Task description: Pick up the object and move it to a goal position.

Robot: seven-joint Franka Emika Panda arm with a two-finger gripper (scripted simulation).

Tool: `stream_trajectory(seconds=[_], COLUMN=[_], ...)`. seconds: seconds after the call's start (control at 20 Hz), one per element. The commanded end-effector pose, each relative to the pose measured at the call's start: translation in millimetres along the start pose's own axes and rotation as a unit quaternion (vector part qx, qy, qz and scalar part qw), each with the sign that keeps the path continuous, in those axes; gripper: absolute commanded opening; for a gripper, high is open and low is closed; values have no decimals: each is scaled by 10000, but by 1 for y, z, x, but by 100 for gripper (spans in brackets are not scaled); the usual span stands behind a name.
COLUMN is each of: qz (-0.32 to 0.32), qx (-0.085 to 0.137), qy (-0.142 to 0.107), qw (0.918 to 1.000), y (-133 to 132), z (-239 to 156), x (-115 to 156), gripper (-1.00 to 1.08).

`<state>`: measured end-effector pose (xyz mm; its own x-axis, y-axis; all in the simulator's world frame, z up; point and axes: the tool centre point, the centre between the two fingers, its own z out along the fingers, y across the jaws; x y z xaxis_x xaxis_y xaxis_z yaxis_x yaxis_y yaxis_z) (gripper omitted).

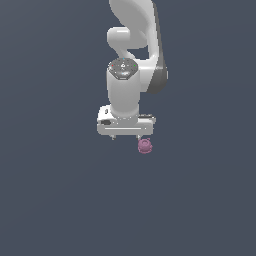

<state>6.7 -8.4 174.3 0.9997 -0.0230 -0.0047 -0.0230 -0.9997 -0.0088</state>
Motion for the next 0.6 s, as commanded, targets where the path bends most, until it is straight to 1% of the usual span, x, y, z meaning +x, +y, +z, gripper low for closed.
stream_trajectory(seconds=[0.0,0.15,0.4,0.55], qz=[0,0,7,14], qx=[0,-27,-156,-186], qy=[0,11,62,73], qw=[10000,10000,9999,9998], y=[0,3,20,26], z=[0,0,0,0], x=[0,1,6,7], gripper=[100,100,100,100])
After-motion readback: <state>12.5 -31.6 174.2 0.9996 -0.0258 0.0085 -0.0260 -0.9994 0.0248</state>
